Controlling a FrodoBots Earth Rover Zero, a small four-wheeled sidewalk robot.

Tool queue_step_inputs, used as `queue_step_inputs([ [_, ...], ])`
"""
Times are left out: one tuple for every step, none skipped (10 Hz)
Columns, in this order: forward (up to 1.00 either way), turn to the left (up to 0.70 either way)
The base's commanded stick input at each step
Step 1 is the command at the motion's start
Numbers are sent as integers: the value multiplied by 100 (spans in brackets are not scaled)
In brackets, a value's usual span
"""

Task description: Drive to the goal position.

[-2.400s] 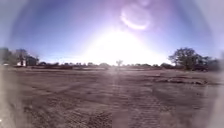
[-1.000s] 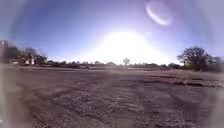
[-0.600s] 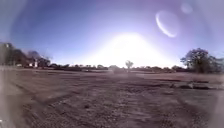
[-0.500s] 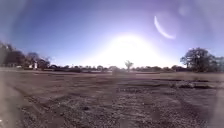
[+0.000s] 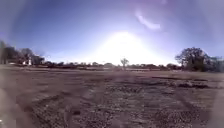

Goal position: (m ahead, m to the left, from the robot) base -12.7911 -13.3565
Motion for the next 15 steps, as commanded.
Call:
queue_step_inputs([
  [50, -50],
  [50, -50],
  [50, -50],
  [50, -50],
  [50, -50],
  [50, -50],
  [50, -50],
  [50, -50],
  [50, -50],
  [50, -50],
  [50, -50],
  [50, -50],
  [50, -50],
  [50, -48],
  [50, -43],
])
